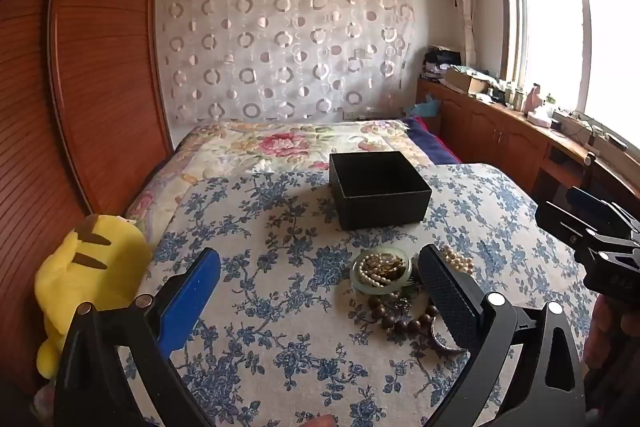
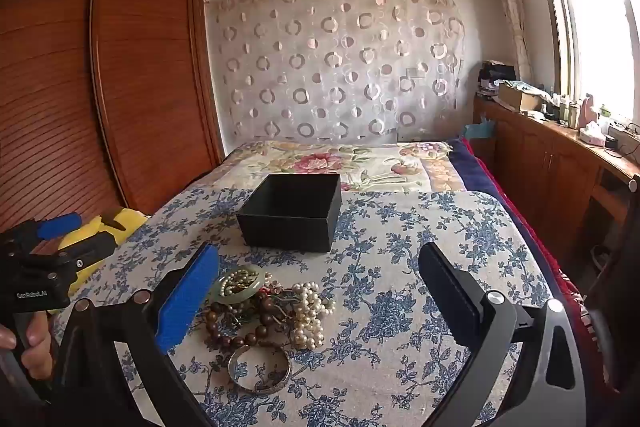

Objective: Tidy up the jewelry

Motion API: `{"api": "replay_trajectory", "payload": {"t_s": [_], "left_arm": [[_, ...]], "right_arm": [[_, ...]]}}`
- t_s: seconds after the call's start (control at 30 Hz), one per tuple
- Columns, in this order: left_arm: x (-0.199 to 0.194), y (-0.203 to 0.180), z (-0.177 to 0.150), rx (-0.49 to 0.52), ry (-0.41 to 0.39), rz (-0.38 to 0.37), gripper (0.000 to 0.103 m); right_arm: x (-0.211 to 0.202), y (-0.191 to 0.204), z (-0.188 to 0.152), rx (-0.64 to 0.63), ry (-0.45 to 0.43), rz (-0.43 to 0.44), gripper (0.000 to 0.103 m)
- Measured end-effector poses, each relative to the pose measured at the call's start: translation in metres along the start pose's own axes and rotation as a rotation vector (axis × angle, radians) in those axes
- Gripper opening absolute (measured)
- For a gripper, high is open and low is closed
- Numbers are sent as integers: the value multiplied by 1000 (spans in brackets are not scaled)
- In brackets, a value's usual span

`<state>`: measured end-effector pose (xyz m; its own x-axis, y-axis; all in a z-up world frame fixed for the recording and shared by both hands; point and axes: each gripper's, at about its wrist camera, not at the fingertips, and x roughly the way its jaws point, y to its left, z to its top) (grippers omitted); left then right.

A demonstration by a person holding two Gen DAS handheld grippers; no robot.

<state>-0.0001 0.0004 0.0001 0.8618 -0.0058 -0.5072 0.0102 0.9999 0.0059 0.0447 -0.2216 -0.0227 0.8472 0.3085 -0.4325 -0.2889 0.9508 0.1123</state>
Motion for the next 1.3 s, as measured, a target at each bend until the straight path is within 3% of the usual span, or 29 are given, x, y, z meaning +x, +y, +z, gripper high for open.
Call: {"api": "replay_trajectory", "payload": {"t_s": [1.3], "left_arm": [[-10, 1, 6, -6, -29, -2, 96]], "right_arm": [[-7, 4, 2, -6, -18, -1, 101]]}}
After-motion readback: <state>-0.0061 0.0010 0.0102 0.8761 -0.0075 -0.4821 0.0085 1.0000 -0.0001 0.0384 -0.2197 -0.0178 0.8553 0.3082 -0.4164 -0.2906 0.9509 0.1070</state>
